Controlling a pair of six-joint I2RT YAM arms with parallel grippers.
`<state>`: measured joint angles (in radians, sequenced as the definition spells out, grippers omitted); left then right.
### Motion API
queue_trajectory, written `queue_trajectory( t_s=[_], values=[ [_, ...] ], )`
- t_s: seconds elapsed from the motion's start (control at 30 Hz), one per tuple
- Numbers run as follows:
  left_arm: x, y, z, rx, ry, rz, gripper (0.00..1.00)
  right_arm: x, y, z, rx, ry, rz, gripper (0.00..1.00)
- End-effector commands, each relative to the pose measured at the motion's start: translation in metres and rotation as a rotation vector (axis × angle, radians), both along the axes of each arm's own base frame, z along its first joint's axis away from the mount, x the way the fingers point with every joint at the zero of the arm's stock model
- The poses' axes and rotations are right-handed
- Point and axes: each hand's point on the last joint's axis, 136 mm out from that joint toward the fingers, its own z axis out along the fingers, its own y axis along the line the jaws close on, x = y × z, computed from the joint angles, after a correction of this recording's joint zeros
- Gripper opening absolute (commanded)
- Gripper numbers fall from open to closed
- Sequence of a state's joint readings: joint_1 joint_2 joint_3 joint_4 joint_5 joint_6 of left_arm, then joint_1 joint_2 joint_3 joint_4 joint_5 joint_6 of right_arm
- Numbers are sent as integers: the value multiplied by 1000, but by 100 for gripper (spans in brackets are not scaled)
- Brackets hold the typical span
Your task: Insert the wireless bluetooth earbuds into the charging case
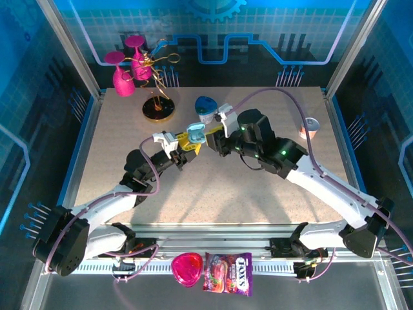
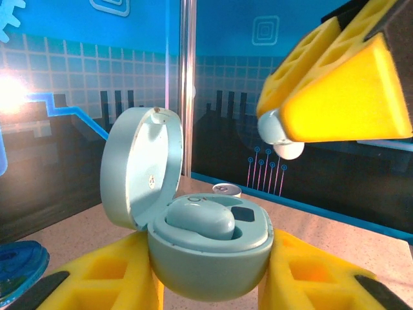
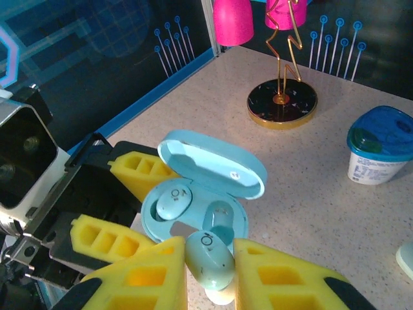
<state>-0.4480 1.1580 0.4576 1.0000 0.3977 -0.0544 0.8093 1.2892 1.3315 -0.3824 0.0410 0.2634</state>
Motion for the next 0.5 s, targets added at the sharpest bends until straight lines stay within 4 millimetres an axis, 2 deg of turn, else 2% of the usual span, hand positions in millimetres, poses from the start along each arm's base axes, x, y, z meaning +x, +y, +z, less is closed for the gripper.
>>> queue_trajectory(
  t_s=[0.0,0.47],
  values=[
    [-6,-3,23,-40,-59,-32,32,0,16,16,38,-35,50,21],
    [-11,-2,28,-59,-63,-42,32,9,25,3,32,-16,48,21]
  ],
)
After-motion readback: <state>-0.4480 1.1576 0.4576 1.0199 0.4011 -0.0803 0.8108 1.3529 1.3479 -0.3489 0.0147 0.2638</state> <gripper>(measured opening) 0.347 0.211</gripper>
